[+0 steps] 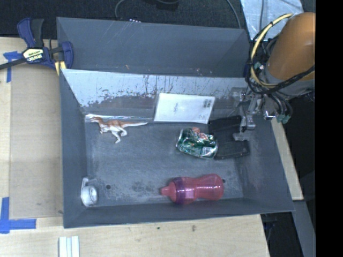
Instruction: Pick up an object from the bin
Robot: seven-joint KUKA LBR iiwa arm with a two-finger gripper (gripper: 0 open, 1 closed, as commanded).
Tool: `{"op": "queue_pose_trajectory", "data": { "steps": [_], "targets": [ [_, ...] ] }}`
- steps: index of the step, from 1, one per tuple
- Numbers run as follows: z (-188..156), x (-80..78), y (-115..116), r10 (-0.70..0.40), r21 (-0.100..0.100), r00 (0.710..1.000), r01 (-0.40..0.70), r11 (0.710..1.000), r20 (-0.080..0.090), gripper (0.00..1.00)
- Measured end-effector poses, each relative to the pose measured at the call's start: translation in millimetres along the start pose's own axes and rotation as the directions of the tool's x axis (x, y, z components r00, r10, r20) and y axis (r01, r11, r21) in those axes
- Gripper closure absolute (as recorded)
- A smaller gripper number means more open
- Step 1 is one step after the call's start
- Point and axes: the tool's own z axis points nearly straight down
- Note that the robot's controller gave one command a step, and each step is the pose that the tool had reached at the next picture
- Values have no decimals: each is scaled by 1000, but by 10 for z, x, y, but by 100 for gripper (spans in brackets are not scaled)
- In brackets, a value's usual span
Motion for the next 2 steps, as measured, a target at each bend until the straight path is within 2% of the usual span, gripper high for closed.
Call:
{"op": "queue_pose_trajectory", "data": {
  "steps": [1,2],
  "targets": [
    [-50,-16,3,-2,1,1000,2,1000,8,0],
    [242,13,43,16,2,1000,-16,1000,14,0]
  ]
}}
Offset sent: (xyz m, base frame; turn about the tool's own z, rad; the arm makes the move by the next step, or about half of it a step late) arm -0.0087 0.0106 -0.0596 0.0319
